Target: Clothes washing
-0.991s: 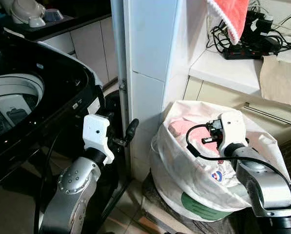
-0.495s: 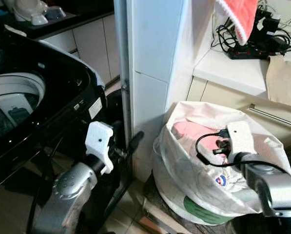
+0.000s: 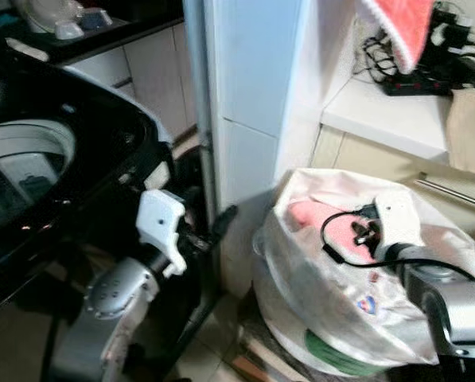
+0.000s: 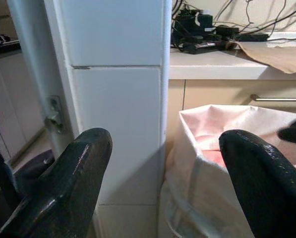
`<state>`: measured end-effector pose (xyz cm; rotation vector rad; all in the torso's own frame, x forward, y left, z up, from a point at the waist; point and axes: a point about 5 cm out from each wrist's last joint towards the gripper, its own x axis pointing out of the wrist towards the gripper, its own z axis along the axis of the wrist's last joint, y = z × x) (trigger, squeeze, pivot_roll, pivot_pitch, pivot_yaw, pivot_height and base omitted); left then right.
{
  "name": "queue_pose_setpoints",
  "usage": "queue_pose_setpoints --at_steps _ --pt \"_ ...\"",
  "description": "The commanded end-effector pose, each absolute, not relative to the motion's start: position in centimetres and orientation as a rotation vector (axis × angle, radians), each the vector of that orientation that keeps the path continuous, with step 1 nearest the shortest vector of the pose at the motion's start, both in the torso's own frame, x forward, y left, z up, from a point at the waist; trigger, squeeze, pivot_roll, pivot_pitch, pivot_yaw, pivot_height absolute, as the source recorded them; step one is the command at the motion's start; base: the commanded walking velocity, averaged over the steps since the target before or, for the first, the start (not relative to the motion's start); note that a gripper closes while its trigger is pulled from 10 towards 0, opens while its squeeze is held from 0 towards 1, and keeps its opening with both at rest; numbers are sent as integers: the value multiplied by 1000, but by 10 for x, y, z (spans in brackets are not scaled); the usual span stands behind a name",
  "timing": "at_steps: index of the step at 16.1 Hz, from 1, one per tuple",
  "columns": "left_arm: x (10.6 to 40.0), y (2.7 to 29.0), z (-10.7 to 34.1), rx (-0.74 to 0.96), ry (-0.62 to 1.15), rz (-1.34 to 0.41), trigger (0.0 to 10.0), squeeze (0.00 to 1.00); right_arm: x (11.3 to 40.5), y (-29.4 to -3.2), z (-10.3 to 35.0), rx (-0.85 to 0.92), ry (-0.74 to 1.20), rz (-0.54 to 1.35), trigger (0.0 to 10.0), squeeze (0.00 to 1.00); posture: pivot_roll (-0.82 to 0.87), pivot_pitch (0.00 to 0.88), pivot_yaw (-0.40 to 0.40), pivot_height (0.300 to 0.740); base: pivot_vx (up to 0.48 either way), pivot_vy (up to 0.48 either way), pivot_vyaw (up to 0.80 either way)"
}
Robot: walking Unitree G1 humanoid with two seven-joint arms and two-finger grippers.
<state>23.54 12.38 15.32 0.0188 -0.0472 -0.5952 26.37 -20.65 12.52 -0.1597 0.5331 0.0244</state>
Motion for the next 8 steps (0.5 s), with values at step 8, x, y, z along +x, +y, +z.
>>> queue_pose_setpoints --at_steps 8 --pt "235 122 151 95 -38 -576 10000 0 261 -203 132 -151 512 29 10000 0 -18 31 16 740 0 150 -291"
